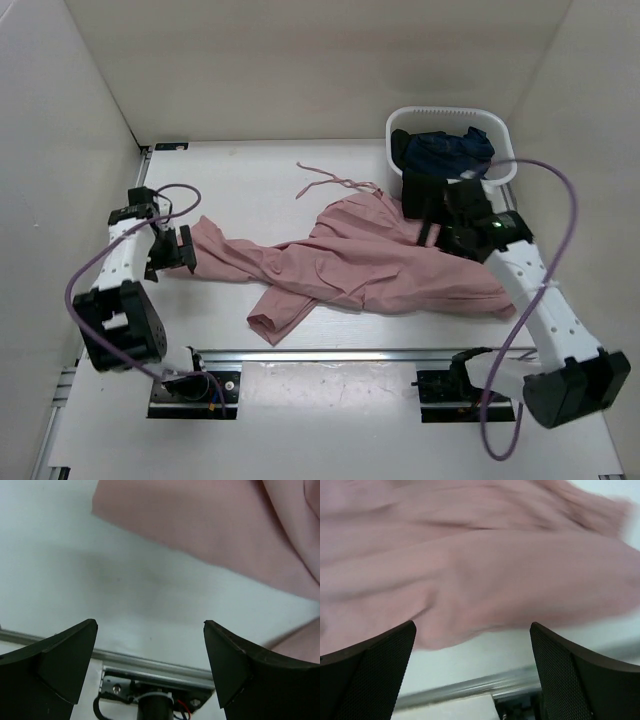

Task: Fold and stack the trousers
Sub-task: Flatten the trousers out

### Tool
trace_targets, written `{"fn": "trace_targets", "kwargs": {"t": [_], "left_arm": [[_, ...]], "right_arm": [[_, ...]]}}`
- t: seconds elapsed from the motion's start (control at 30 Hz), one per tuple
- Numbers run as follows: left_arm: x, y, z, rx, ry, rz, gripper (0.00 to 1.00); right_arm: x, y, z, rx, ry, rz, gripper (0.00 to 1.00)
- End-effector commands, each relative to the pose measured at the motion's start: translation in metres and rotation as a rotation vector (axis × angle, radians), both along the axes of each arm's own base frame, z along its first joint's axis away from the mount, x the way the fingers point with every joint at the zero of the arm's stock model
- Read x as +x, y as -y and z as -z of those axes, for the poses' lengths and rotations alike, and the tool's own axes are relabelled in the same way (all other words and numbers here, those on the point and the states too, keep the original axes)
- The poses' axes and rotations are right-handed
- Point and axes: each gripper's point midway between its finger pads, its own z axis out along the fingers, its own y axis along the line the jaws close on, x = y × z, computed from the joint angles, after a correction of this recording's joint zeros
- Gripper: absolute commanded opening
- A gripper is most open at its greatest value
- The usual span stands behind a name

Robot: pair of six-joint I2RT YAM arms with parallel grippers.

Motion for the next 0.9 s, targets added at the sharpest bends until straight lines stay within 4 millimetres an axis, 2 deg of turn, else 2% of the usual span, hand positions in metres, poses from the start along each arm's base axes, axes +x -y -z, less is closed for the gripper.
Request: {"fn": "trace_targets", "kwargs": {"t": [0.0,0.03,0.07,0.1,0.17,0.2,0.23,0.27,0.3,0.33,0.37,0.4,0.47,0.5,0.57,0.6,0.7,0.77,0.8,0.87], "left_arm": [[0.062,-0.018,-0.003,0.059,0.157,-0.002,1.00],[0.073,-0.014,0.008,-0.006,0.136,0.005,1.00],[0.097,-0.014,-0.007,-0.023,0.192,0.018,1.00],[0.108,-0.017,-0.010,-0.051,0.209,0.014,1.00],[0.137,-0.016,-0.012,-0.117,0.246,0.032,1.00],[0.146,-0.013,-0.011,-0.144,0.254,0.043,1.00],[0.153,-0.010,-0.010,-0.171,0.259,0.053,1.00],[0.160,-0.004,0.002,-0.222,0.240,0.065,1.00],[0.173,-0.004,-0.003,-0.232,0.264,0.075,1.00],[0.178,-0.004,0.000,-0.246,0.264,0.079,1.00],[0.183,-0.005,0.011,-0.254,0.242,0.075,1.00],[0.192,-0.005,0.008,-0.261,0.260,0.083,1.00],[0.200,-0.002,0.014,-0.275,0.254,0.094,1.00],[0.206,0.001,0.021,-0.278,0.245,0.102,1.00],[0.211,0.006,0.029,-0.282,0.236,0.114,1.00],[0.217,0.014,0.033,-0.284,0.235,0.133,1.00],[0.224,0.030,0.040,-0.248,0.231,0.173,1.00],[0.219,0.029,0.062,-0.192,0.182,0.166,1.00],[0.218,0.029,0.064,-0.192,0.181,0.166,1.00],[0.212,0.030,0.082,-0.203,0.138,0.161,1.00]], "right_arm": [[0.034,-0.110,-0.031,0.052,0.145,-0.513,0.99],[0.038,-0.132,-0.043,0.039,0.167,-0.608,0.99],[0.031,-0.159,-0.041,0.028,0.146,-0.701,0.99],[0.037,-0.177,-0.022,-0.001,0.088,-0.750,0.99],[0.040,-0.206,-0.022,-0.037,0.091,-0.857,0.99],[0.049,-0.219,-0.006,-0.052,0.067,-0.879,0.99],[0.056,-0.226,-0.002,-0.053,0.064,-0.879,0.99],[0.069,-0.231,-0.008,-0.077,0.098,-0.847,0.99],[0.083,-0.233,0.009,-0.095,0.062,-0.811,0.99],[0.095,-0.234,0.012,-0.092,0.059,-0.775,0.99],[0.111,-0.231,0.012,-0.061,0.058,-0.706,0.99],[0.132,-0.239,0.012,-0.050,0.072,-0.667,0.99],[0.152,-0.234,0.018,-0.065,0.055,-0.577,0.99],[0.168,-0.244,0.022,-0.070,0.059,-0.562,0.99],[0.179,-0.243,0.035,-0.068,0.011,-0.538,0.99],[0.186,-0.255,0.049,-0.038,-0.013,-0.536,0.99],[0.187,-0.254,0.084,-0.004,-0.111,-0.488,0.99],[0.181,-0.248,0.101,0.049,-0.173,-0.470,0.99],[0.176,-0.250,0.110,0.067,-0.195,-0.467,0.99],[0.168,-0.244,0.134,0.085,-0.256,-0.457,0.99]]}}
